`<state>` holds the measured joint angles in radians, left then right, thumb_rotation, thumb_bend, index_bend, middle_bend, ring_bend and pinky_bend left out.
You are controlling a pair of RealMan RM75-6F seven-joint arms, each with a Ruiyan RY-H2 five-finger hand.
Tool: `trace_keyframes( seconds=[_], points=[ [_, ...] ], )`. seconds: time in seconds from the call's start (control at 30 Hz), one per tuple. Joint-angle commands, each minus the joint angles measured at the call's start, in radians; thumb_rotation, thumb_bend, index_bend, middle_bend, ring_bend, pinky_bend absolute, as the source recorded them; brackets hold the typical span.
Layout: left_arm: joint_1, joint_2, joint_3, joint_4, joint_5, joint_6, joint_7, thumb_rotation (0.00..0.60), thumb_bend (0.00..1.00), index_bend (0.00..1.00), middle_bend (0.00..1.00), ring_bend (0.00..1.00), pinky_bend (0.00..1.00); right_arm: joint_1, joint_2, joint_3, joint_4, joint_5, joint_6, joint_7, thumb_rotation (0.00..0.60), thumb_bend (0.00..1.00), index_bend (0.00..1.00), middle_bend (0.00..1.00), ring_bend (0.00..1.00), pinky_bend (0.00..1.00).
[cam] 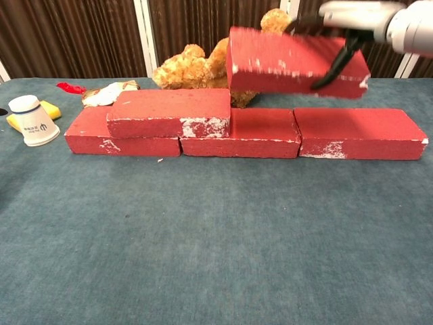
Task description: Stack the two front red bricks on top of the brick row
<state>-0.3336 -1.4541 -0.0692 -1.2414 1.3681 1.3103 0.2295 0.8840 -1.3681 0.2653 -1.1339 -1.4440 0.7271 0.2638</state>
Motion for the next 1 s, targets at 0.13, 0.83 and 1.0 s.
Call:
trace_keyframes(
  seconds=[0.13,0.83,1.0],
  points=[
    [-0.001,-0.001,-0.003,0.008,-0.003,-0.013,-0.004,0.6,0.27,0.0,0.0,0.0,0.0,0.035,0.004,-0.076,0.044,-0.05,-0.061,0.041,0.6,0.22,0.77,0.65,0.62,0.76],
    [0.001,0.015,-0.012,-0.008,0.0,-0.027,-0.012,0.6,0.27,0.0,0.0,0.0,0.0,0.071,-0.087,-0.083,0.133,0.063,-0.118,0.029,0.6,0.22,0.68,0.64,0.56,0.74],
    [0.0,0.017,-0.012,-0.011,0.002,-0.032,-0.016,0.6,0.27,0.0,0.0,0.0,0.0,0.078,-0.106,-0.08,0.138,0.084,-0.123,0.013,0.6,0.22,0.67,0.64,0.55,0.74]
  ],
)
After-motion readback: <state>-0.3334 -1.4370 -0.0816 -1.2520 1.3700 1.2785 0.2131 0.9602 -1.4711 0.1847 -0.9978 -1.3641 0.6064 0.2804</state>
